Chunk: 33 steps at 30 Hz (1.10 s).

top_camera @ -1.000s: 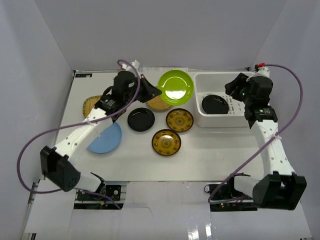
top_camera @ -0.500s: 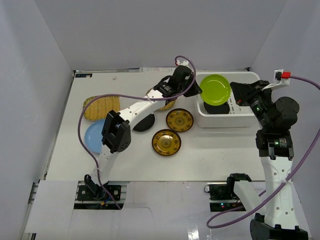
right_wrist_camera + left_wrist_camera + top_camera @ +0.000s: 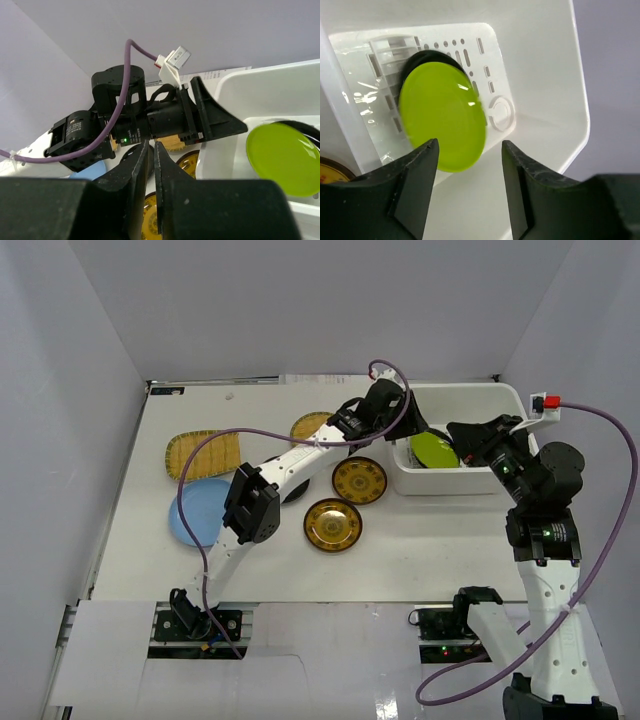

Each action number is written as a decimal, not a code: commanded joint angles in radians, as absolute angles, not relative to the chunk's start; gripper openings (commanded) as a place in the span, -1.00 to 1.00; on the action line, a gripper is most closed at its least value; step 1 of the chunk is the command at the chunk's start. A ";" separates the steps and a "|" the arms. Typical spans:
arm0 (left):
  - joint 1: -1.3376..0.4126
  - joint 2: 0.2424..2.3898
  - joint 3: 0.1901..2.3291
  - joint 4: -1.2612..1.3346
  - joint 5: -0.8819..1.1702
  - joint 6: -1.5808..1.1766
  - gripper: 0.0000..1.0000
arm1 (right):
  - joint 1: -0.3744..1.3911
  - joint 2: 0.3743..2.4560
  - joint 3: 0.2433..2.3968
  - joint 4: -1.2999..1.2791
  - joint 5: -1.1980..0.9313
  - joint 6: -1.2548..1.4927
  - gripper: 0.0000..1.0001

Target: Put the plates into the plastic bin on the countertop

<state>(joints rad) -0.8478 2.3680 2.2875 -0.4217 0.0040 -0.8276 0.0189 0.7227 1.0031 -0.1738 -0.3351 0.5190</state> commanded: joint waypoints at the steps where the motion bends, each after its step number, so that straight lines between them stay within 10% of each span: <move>1: -0.842 2.318 2.313 -0.407 -0.003 -0.822 0.32 | 0.031 0.704 1.011 -0.176 -0.322 0.497 -0.67; 11: -0.821 2.028 2.101 -0.373 -0.148 -0.642 0.53 | 0.057 0.684 0.800 -0.115 -0.494 0.557 -0.57; 24: -0.709 1.149 0.829 -0.342 -0.431 -0.796 0.36 | 0.523 0.771 0.303 0.196 -0.141 0.735 0.32; 33: -0.496 1.135 0.592 -0.241 -0.288 -0.885 0.38 | 0.603 1.072 0.244 0.408 -0.049 0.807 0.17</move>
